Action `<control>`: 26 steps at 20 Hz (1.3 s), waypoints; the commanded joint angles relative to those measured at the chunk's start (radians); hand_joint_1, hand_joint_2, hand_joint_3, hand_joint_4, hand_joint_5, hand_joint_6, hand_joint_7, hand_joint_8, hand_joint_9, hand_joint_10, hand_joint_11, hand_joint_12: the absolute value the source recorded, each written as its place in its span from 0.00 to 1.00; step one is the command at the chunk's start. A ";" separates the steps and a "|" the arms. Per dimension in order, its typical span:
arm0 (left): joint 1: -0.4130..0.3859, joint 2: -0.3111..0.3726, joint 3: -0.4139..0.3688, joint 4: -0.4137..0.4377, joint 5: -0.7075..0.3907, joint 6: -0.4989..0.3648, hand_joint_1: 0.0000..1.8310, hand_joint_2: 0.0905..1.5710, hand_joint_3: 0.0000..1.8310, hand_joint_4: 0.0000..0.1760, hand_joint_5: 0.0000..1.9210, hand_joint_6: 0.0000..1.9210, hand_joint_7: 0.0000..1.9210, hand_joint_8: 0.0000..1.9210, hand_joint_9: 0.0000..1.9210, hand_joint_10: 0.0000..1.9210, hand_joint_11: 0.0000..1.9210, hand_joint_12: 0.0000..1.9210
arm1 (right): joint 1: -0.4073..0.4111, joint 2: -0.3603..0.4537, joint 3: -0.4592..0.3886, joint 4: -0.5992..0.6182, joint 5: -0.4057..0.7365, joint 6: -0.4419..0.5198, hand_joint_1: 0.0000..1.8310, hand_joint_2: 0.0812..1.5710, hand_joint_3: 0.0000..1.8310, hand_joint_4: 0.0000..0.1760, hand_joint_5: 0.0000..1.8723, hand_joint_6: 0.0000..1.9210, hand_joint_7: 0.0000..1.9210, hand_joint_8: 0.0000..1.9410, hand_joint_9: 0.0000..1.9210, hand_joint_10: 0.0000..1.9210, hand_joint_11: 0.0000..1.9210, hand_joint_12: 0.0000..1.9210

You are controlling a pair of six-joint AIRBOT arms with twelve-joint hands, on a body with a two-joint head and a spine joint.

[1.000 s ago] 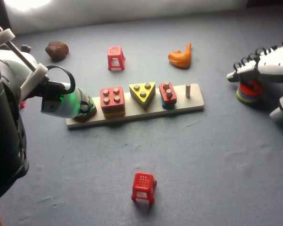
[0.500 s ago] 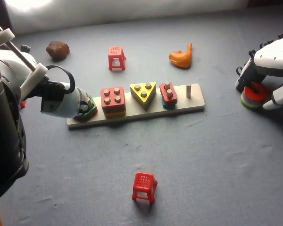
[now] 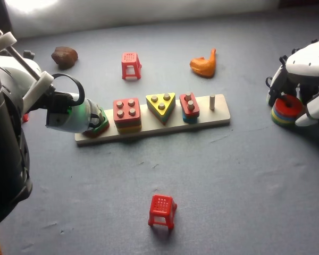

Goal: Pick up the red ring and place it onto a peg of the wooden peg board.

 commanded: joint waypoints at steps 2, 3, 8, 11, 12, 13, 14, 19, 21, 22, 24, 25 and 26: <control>-0.006 -0.005 -0.001 0.098 0.026 0.002 0.00 0.72 0.00 0.00 0.03 0.01 0.03 0.01 0.01 0.00 0.00 0.00 | 0.052 0.005 0.003 -0.002 0.084 -0.001 0.67 0.68 0.00 0.19 0.55 0.49 0.56 0.42 0.65 0.02 0.42 0.59; -0.006 -0.007 -0.001 0.098 0.026 0.002 0.00 0.72 0.00 0.00 0.02 0.00 0.02 0.00 0.01 0.00 0.00 0.00 | 0.083 0.002 0.003 -0.002 0.056 -0.006 0.67 0.68 0.00 0.19 0.55 0.50 0.55 0.42 0.65 0.01 0.40 0.60; -0.005 -0.008 -0.001 0.098 0.026 0.002 0.00 0.72 0.00 0.00 0.02 0.00 0.02 0.00 0.00 0.00 0.00 0.00 | 0.175 -0.038 0.004 -0.001 0.010 -0.076 0.67 0.68 0.00 0.18 0.54 0.51 0.55 0.43 0.64 0.01 0.39 0.60; -0.005 -0.008 -0.001 0.098 0.026 0.002 0.00 0.72 0.00 0.00 0.03 0.01 0.03 0.01 0.02 0.01 0.01 0.01 | 0.205 -0.065 0.004 -0.001 0.009 -0.080 0.67 0.69 0.00 0.17 0.53 0.53 0.54 0.44 0.64 0.00 0.40 0.60; -0.005 -0.008 -0.001 0.098 0.026 0.002 0.00 0.72 0.00 0.00 0.04 0.01 0.04 0.01 0.02 0.01 0.02 0.01 | 0.212 -0.072 0.003 -0.001 0.009 -0.080 0.67 0.68 0.00 0.18 0.54 0.51 0.56 0.41 0.64 0.01 0.41 0.59; -0.005 -0.008 -0.001 0.098 0.026 0.002 0.00 0.72 0.00 0.00 0.05 0.00 0.05 0.00 0.03 0.00 0.02 0.01 | 0.220 -0.079 0.003 -0.001 0.011 -0.080 0.67 0.68 0.00 0.19 0.54 0.51 0.56 0.42 0.64 0.00 0.41 0.59; -0.005 -0.008 -0.001 0.098 0.026 0.002 0.00 0.72 0.00 0.00 0.05 0.00 0.05 0.00 0.04 0.00 0.02 0.01 | 0.228 -0.085 0.003 -0.001 0.017 -0.080 0.67 0.68 0.00 0.18 0.53 0.52 0.56 0.42 0.65 0.00 0.40 0.60; -0.005 -0.012 -0.001 0.098 0.026 0.002 0.00 0.72 0.00 0.00 0.05 0.00 0.04 0.00 0.03 0.00 0.01 0.01 | 0.242 -0.094 -0.013 -0.001 0.024 -0.080 0.66 0.70 0.00 0.17 0.51 0.56 0.53 0.46 0.63 0.00 0.40 0.59; -0.005 -0.012 0.000 0.098 0.026 0.002 0.00 0.73 0.00 0.00 0.06 0.01 0.05 0.00 0.03 0.00 0.02 0.02 | 0.237 -0.097 -0.018 -0.001 0.026 -0.080 0.66 0.69 0.00 0.16 0.51 0.55 0.53 0.45 0.63 0.00 0.40 0.57; -0.005 -0.013 0.000 0.098 0.026 0.002 0.00 0.72 0.00 0.00 0.06 0.01 0.05 0.00 0.03 0.00 0.02 0.02 | 0.235 -0.100 -0.019 -0.001 0.028 -0.083 0.66 0.70 0.00 0.17 0.51 0.56 0.53 0.46 0.63 0.01 0.39 0.59; -0.005 -0.016 0.000 0.098 0.025 0.002 0.00 0.73 0.00 0.00 0.05 0.00 0.04 0.00 0.03 0.00 0.01 0.02 | 0.229 -0.105 -0.019 -0.001 0.033 -0.087 0.66 0.70 0.00 0.17 0.51 0.56 0.53 0.46 0.63 0.01 0.40 0.60; -0.005 -0.016 -0.001 0.098 0.025 0.002 0.00 0.72 0.00 0.00 0.04 0.00 0.04 0.00 0.02 0.00 0.01 0.02 | 0.226 -0.109 -0.019 -0.001 0.037 -0.089 0.66 0.69 0.00 0.18 0.51 0.55 0.54 0.45 0.63 0.01 0.40 0.60; -0.005 -0.016 0.000 0.098 0.025 0.002 0.00 0.73 0.00 0.00 0.04 0.00 0.03 0.00 0.02 0.00 0.00 0.02 | 0.220 -0.114 -0.019 -0.001 0.050 -0.096 0.66 0.70 0.00 0.18 0.51 0.55 0.53 0.46 0.64 0.01 0.39 0.61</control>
